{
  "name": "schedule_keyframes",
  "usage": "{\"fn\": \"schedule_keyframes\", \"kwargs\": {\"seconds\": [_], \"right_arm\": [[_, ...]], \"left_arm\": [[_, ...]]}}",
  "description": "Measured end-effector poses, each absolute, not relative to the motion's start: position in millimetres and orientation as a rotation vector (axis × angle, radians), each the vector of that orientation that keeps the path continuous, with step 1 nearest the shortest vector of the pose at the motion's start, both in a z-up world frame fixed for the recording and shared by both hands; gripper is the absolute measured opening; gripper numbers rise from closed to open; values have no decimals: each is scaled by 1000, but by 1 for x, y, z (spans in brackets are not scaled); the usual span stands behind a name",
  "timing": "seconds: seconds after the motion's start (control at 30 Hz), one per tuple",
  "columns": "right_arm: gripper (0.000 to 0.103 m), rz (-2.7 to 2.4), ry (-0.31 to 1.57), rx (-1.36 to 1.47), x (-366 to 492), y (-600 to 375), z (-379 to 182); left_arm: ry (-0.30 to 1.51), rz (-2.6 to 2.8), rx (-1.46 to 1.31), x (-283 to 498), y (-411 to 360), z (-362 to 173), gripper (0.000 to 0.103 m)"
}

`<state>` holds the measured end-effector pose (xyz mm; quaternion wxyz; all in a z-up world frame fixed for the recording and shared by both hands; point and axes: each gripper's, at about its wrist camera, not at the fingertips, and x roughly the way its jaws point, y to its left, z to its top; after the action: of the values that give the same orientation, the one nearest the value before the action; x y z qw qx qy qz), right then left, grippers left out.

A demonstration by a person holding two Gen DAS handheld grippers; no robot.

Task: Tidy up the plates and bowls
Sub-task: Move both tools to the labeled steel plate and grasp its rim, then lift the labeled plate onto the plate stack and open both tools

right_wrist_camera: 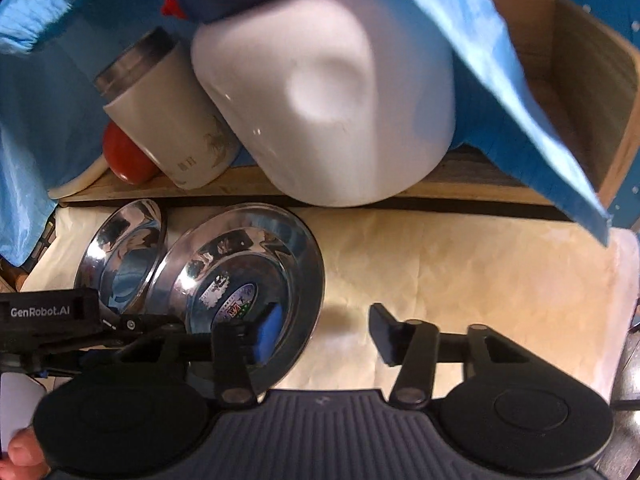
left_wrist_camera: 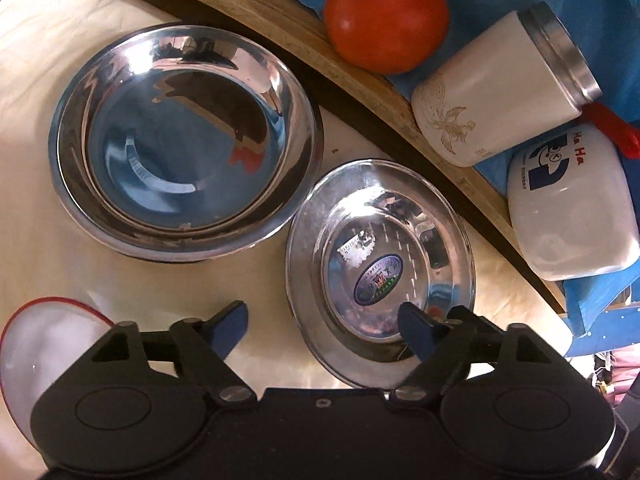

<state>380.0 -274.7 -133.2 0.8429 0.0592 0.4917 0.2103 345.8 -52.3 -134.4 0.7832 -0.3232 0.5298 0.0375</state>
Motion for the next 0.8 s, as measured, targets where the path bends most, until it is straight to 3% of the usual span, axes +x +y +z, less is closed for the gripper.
{"fn": "schedule_keyframes", "kwargs": {"seconds": [0.03, 0.07, 0.13, 0.2, 0.27, 0.33, 0.47, 0.8], "right_arm": [[40, 445, 1041, 123, 381, -274, -135], [32, 450, 1043, 127, 380, -273, -136], [26, 462, 1041, 136, 379, -272, -136], [22, 466, 1036, 132, 378, -270, -136], [18, 468, 1035, 135, 377, -269, -136], [18, 464, 1032, 136, 377, -269, -136], [17, 451, 1031, 148, 375, -269, -136], [17, 423, 1028, 161, 360, -271, -136]], "left_arm": [[1140, 75, -695, 346, -52, -133, 73], [1141, 61, -701, 347, -51, -134, 60], [1146, 52, -717, 348, -50, -136, 54], [1146, 48, -718, 350, -49, -137, 43], [1148, 42, -716, 350, -49, -139, 40], [1140, 40, -712, 350, -48, -139, 37], [1142, 52, -677, 349, -48, -140, 20], [1138, -11, -623, 340, -54, -139, 20]]}}
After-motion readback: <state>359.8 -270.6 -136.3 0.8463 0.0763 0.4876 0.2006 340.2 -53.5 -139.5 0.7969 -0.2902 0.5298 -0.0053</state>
